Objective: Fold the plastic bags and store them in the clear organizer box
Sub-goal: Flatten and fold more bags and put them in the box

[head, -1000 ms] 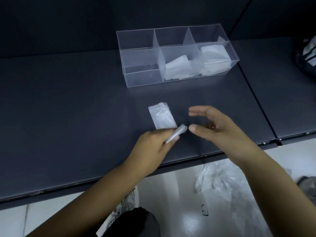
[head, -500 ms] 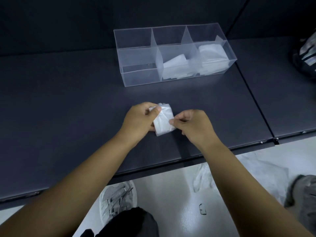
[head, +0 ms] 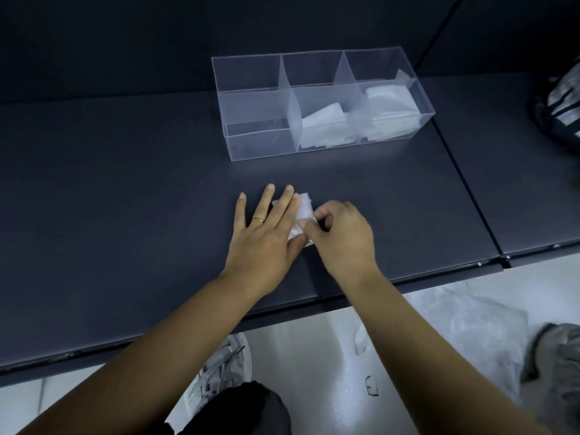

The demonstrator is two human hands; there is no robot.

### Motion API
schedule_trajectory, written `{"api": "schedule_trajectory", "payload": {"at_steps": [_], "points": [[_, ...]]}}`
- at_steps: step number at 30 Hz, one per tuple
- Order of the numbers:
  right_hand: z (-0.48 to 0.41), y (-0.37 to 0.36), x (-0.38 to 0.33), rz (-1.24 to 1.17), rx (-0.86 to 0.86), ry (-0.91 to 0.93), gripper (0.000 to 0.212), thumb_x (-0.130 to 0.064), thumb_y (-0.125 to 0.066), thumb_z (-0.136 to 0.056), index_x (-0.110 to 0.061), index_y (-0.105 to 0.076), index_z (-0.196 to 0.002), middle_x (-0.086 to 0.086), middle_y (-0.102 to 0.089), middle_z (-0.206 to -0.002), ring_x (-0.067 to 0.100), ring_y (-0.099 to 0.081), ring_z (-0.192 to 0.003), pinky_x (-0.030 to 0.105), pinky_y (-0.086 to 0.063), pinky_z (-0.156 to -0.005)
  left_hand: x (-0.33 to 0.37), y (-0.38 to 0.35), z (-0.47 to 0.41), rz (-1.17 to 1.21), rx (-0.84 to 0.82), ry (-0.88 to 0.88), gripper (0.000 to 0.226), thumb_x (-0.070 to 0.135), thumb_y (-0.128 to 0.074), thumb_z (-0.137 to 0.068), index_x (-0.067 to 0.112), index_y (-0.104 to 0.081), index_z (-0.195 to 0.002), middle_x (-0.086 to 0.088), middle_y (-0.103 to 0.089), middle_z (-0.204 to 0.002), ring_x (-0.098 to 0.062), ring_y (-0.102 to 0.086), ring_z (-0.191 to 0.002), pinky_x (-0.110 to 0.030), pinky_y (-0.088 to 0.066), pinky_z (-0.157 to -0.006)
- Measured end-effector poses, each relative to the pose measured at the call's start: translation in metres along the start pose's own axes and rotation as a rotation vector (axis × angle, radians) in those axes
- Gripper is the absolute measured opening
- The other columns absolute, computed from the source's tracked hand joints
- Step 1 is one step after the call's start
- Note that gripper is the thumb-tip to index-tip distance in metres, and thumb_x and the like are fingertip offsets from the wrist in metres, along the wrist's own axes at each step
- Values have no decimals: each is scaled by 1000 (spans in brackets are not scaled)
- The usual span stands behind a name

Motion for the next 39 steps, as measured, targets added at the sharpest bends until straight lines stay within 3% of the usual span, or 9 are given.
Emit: {"api": "schedule_trajectory", "payload": {"at_steps": [4,14,20,25,28,31,34,36,39], "points": [[15,4,7,171,199,114,29,-43,-66,-84,-20,-59,-99,-2,-50,-101,18,-46,-97,27,-21,-81,-5,-5,-1,-67,-45,3,77,66,1,-87,24,8,-151,8,11,-160,-17,18,-146,-48,21,-112],[14,11,15,133,210,33,18,-37,-54,-94,-21,-61,-100,-7,-41,-97,19,-45,-101,27,-18,-82,-17,-6,-3,-67,-90,139,98,81,0,-73,22,17,-150,0,22,-158,-21,27,-142,-52,23,-110],[8,-1,-5,87,69,-38,18,-38,-68,-82,-21,-62,-85,-6,-49,-95,13,-47,-92,27,-30,-85,-16,-8,8,-47,-173,309,108,79,6,-67,7,28,-144,-7,31,-155,-21,31,-141,-54,20,-111],[1,-2,-13,-305,-58,-135,12,-10,-66,-81,-16,-56,-81,-5,-58,-76,13,-57,-71,21,-44,-58,-14,-3,15,118,-284,331,111,82,-6,-65,11,25,-146,-2,32,-154,-16,34,-139,-48,22,-112],[0,16,-24,-477,-147,-23,22,-2,-67,-81,-19,-52,-84,-5,-53,-71,6,-48,-61,15,-38,-54,-27,19,15,649,-241,330,113,86,-30,-64,24,7,-152,8,12,-160,-4,19,-143,-35,10,-118],[5,35,-46,-468,-337,175,25,-3,-70,-82,-20,-53,-89,-7,-58,-69,6,-49,-61,18,-42,-58,-24,42,11,1124,-315,263,107,72,-61,-64,37,-10,-151,17,-23,-155,6,-21,-139,-15,-25,-109],[3,52,-60,-437,-422,261,26,-5,-73,-81,-20,-57,-97,-6,-61,-70,4,-49,-61,14,-43,-60,-12,58,-4,1303,-385,166,81,41,-73,-69,33,-39,-141,6,-63,-126,-2,-56,-117,-11,-42,-95],[-8,63,-55,-486,-378,189,25,-8,-74,-80,-19,-63,-100,-3,-63,-71,4,-54,-63,12,-46,-64,-13,67,-18,1374,-275,212,56,26,-76,-72,29,-59,-125,-7,-70,-107,-16,-65,-106,-24,-48,-96],[-29,69,-40,-557,-331,5,6,-12,-74,-81,-10,-71,-85,-4,-71,-73,2,-63,-66,10,-48,-66,-17,85,-38,1320,-62,232,36,13,-77,-77,27,-69,-109,2,-72,-90,-12,-69,-89,-19,-53,-83]]}}
Point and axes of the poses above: each hand's wrist, its own z-axis away from the middle knuckle, its own y-axis out of the back of the hand, x = y × z, the point moved 8 cm from there along -z, towards the middle knuckle
